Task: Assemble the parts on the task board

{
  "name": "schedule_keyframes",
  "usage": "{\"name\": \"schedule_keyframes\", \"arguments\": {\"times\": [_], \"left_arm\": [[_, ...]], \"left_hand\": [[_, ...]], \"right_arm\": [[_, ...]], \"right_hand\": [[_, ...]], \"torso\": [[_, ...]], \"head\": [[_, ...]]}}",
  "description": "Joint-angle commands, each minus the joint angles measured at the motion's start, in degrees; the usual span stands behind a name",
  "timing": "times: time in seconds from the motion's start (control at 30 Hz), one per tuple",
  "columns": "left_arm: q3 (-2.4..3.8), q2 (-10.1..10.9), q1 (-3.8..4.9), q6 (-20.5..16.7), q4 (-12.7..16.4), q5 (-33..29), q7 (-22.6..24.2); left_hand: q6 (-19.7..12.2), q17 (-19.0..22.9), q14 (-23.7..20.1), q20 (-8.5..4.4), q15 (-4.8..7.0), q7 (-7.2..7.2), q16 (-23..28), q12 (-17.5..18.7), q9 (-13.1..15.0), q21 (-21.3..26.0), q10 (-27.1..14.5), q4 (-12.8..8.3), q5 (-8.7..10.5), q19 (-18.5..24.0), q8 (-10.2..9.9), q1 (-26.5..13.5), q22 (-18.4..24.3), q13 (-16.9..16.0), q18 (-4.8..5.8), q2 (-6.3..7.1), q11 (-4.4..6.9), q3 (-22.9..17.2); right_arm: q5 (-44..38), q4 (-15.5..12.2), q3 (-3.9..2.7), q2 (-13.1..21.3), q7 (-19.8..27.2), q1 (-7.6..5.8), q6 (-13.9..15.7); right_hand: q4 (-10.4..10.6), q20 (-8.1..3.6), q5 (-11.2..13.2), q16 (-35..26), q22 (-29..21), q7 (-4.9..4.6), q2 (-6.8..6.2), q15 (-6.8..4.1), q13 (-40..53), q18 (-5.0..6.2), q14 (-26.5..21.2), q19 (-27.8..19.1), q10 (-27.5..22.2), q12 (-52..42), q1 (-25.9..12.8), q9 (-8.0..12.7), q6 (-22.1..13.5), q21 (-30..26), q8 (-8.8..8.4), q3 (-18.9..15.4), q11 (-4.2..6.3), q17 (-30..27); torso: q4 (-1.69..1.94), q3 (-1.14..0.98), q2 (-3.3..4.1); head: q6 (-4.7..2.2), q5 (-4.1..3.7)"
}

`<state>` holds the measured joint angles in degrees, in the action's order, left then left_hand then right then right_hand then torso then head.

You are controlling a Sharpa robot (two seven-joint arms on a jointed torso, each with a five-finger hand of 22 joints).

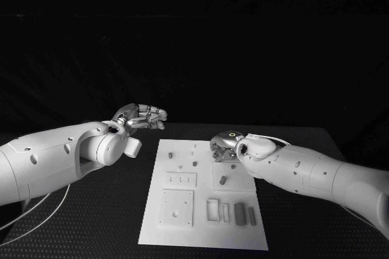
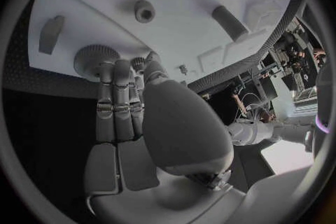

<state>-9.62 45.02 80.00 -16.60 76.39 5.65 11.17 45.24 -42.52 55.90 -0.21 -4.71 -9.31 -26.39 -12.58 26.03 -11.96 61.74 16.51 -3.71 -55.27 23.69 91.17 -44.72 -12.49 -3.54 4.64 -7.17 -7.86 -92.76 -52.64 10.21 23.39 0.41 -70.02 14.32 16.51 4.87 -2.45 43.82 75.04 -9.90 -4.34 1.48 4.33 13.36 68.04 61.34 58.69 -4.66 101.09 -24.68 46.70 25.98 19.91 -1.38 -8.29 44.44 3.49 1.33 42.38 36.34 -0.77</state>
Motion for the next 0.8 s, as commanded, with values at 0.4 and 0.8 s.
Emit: {"name": "schedule_keyframes", "arguments": {"times": [0.4, 0.8], "left_arm": [[0.06, 0.03, 0.35, -0.09, 0.26, 0.25, 0.76], [0.06, 0.13, 0.37, 0.18, 0.24, 0.25, 0.54]], "left_hand": [[-0.13, -0.17, 0.37, -0.4, 0.01, -0.52, 0.36, 0.37, 0.13, 0.41, -0.09, 0.08, 0.23, -0.17, -0.49, -0.48, 0.03, -0.12, 0.69, 0.29, -0.44, 0.29], [-0.33, -0.29, 0.28, -0.52, -0.01, -0.51, 0.61, 0.73, 0.21, 0.65, -0.29, 0.06, 0.23, -0.12, -0.76, -0.59, 0.04, -0.15, 0.9, 0.37, -0.56, 0.25]], "right_arm": [[-1.25, 0.4, 0.02, -0.18, 0.25, 0.05, 0.27], [-2.1, 0.48, 0.02, -0.06, -0.13, 0.05, 0.28]], "right_hand": [[0.1, -0.65, -0.3, 1.6, 1.28, 0.91, 0.48, -0.37, 0.32, 1.64, 1.24, 1.17, 3.42, -0.76, 1.77, 0.17, 3.45, 1.71, 0.41, 1.88, 0.62, 0.93], [0.13, -0.63, -0.3, 1.79, 1.26, 0.94, -0.06, -0.46, 0.27, 1.64, 1.13, 1.0, 3.91, -0.52, 2.09, 0.32, 3.82, 1.99, 0.3, 2.69, 0.72, 1.1]], "torso": [[0.04, 0.04, 0.21], [-0.03, -0.02, 0.19]], "head": [[0.36, 0.09], [0.37, 0.01]]}}
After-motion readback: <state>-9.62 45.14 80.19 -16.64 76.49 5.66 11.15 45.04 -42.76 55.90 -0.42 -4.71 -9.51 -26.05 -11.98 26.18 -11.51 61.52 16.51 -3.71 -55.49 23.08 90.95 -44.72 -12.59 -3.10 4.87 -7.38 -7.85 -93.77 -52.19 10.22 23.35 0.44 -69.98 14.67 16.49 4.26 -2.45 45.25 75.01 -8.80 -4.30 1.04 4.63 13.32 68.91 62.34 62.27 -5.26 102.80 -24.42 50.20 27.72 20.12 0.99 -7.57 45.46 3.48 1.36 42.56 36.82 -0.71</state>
